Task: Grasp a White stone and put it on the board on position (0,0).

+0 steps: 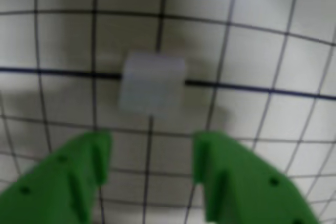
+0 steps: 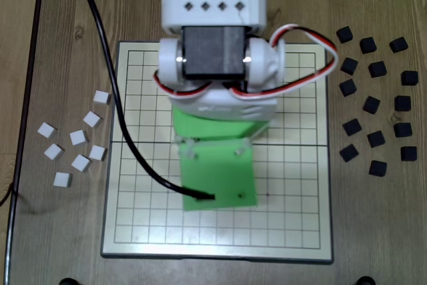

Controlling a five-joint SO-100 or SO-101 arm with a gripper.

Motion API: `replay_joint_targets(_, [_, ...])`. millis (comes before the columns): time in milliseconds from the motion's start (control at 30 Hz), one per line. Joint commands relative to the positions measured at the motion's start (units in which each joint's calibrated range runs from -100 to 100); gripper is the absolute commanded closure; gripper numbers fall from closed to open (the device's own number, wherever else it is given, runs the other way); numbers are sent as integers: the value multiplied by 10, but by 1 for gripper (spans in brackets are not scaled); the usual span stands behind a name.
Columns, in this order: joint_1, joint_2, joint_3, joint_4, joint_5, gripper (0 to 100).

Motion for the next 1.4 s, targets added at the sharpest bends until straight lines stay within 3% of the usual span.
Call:
replay_joint_targets(0, [-14,-40,-211,128,0,88])
replay_joint_targets(900, [-20,-69,-182,123,-4,89])
replay_joint_targets(1367, [-21,-444,288,48,-31,89])
